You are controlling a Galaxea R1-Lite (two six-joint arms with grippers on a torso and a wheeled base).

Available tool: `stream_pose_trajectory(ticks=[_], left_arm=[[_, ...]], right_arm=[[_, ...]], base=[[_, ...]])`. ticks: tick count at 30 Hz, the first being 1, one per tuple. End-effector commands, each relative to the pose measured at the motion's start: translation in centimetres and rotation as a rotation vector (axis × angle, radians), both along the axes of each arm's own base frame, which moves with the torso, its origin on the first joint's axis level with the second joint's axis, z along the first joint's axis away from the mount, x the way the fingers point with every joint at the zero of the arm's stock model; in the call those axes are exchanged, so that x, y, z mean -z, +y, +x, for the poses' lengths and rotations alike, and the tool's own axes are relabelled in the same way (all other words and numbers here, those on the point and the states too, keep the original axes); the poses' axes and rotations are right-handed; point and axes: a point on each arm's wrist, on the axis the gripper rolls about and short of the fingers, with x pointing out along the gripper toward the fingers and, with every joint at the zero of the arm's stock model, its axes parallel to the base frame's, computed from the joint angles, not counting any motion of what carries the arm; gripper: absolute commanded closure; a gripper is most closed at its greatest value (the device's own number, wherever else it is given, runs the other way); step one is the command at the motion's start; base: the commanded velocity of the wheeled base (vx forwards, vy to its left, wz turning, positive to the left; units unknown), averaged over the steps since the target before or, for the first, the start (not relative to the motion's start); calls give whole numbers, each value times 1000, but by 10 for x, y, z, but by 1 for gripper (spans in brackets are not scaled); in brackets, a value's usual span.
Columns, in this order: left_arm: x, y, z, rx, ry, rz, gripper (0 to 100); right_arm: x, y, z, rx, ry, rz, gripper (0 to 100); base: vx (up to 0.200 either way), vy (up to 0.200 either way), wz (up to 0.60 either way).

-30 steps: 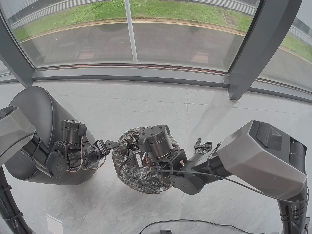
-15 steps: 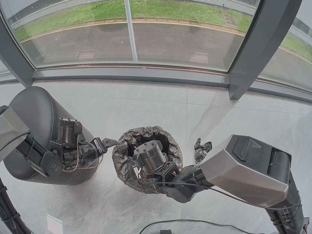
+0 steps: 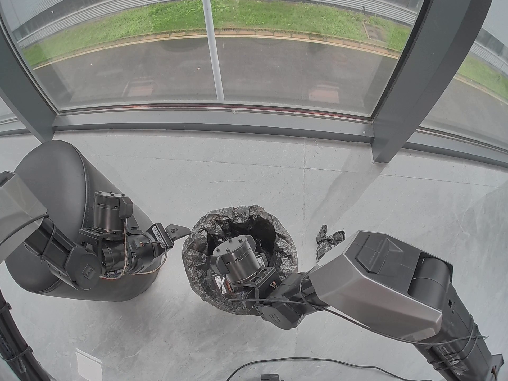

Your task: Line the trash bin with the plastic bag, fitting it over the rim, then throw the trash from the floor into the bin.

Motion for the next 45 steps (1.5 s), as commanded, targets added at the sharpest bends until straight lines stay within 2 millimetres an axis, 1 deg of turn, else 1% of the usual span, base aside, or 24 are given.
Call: stream_pose_trajectory(ticks=[1,8,12,19,31,36,40,43,44,45], left_arm=[[1,0,0,0,4,1,0],[2,0,1,0,6,1,0],[3,0,1,1,9,1,0],[5,-1,1,4,14,1,0],[6,-1,1,8,19,-1,0],[5,-1,1,8,16,-2,0],[4,-1,1,8,14,-2,0],[4,-1,1,8,13,-3,0],[4,-1,1,8,13,-3,0],[3,-1,1,8,11,-3,0]], right_arm=[[14,0,7,9,13,-12,0],[15,4,10,-6,39,-4,0],[18,4,10,-16,55,-7,0],[31,3,7,-18,81,-22,0],[36,0,9,-8,90,-28,0],[21,0,11,1,75,0,0],[13,-10,21,27,67,13,0],[3,-15,22,39,61,25,0],[2,-15,22,39,61,25,0],[-7,-17,20,40,55,37,0]], base=[[0,0,0],[0,0,0],[0,0,0],[0,0,0],[0,0,0],[0,0,0],[0,0,0],[0,0,0],[0,0,0],[0,0,0]])
